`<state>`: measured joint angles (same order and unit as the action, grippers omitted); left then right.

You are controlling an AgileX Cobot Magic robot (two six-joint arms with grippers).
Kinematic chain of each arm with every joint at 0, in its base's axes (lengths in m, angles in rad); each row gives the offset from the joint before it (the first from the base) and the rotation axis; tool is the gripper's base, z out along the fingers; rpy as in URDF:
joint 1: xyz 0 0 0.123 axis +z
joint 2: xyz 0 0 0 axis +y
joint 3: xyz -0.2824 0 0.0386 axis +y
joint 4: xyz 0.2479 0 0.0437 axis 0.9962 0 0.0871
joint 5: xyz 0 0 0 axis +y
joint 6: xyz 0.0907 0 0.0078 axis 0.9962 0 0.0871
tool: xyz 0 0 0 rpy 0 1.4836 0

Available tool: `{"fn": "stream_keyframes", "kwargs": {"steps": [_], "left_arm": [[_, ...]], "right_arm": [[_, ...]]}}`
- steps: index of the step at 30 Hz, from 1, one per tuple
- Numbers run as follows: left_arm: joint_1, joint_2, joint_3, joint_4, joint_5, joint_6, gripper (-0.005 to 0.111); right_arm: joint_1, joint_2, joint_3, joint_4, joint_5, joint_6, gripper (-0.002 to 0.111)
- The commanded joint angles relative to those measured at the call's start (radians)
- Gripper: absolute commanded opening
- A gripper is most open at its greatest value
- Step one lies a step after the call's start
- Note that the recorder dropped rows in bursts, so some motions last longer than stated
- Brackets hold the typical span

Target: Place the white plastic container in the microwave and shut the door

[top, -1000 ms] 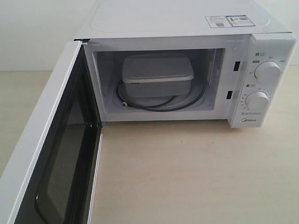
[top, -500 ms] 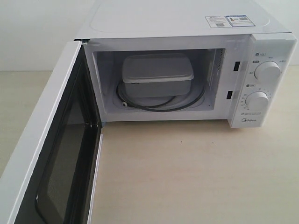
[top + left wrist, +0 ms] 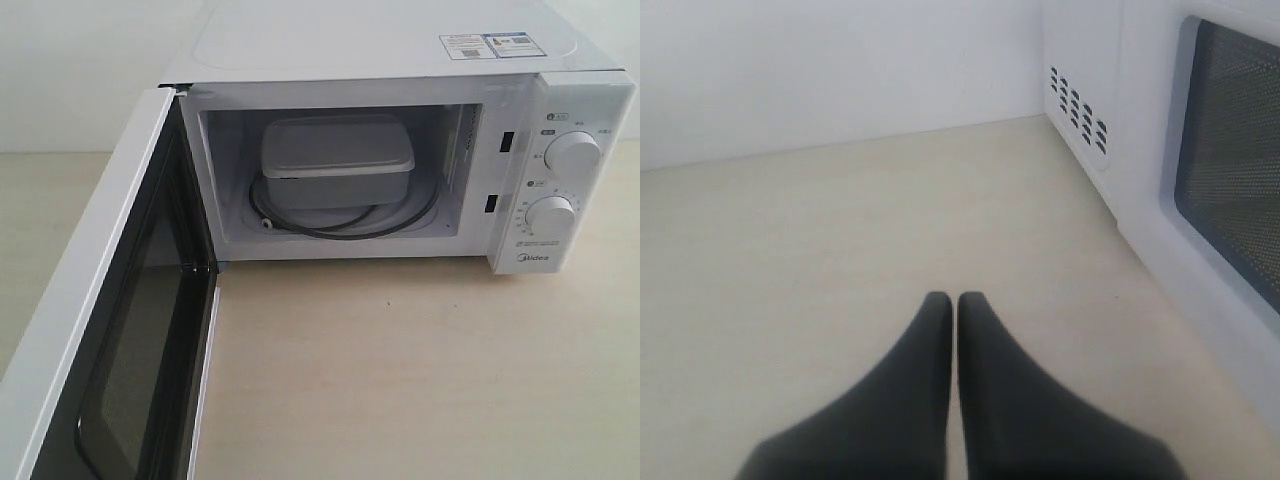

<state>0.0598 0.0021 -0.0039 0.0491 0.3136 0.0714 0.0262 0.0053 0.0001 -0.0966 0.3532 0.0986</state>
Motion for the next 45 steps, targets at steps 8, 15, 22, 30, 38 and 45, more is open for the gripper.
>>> {"fn": "stream_keyframes", "kwargs": {"steps": [8,15,22,30,38,45], "left_arm": [[0.004,-0.002,0.004,0.003,-0.003,0.001,0.004],[0.004,-0.002,0.004,0.003,-0.003,0.001,0.004],[0.004,-0.002,0.004,0.003,-0.003,0.001,0.004],[0.004,-0.002,-0.224,-0.127,0.035,0.003,0.004],[0.004,-0.002,-0.553,-0.382,0.265,0.003,0.004],[0.004,-0.002,-0.560,-0.471,0.153,0.003,0.004]], "right_arm": [[-0.005,-0.005,0.000,-0.008,0.000,0.001,0.000],[-0.005,-0.005,0.000,-0.008,0.001,0.004,0.000],[-0.005,-0.005,0.000,-0.008,0.001,0.006,0.000],[-0.005,-0.005,0.000,-0.008,0.001,0.009,0.000],[-0.005,-0.005,0.000,-0.008,0.001,0.009,0.000],[-0.005,-0.005,0.000,-0.008,0.001,0.009,0.000]]}}
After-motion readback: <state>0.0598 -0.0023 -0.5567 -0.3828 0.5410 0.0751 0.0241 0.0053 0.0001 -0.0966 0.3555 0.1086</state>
